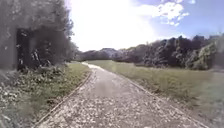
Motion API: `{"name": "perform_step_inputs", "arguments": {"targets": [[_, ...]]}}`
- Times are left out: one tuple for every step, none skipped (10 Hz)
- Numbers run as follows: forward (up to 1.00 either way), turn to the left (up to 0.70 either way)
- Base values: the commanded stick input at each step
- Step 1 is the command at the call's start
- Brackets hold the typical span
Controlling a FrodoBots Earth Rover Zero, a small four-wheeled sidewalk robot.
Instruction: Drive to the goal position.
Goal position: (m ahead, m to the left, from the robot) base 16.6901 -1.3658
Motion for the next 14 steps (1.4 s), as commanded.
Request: {"name": "perform_step_inputs", "arguments": {"targets": [[0.7, 0.28], [0.7, 0.05], [0.7, 0.0], [0.7, 0.0], [0.7, 0.0], [0.7, 0.0], [0.7, 0.0], [0.7, 0.0], [0.7, 0.0], [0.7, 0.0], [0.7, 0.0], [0.7, 0.0], [0.7, 0.0], [0.7, 0.15]]}}
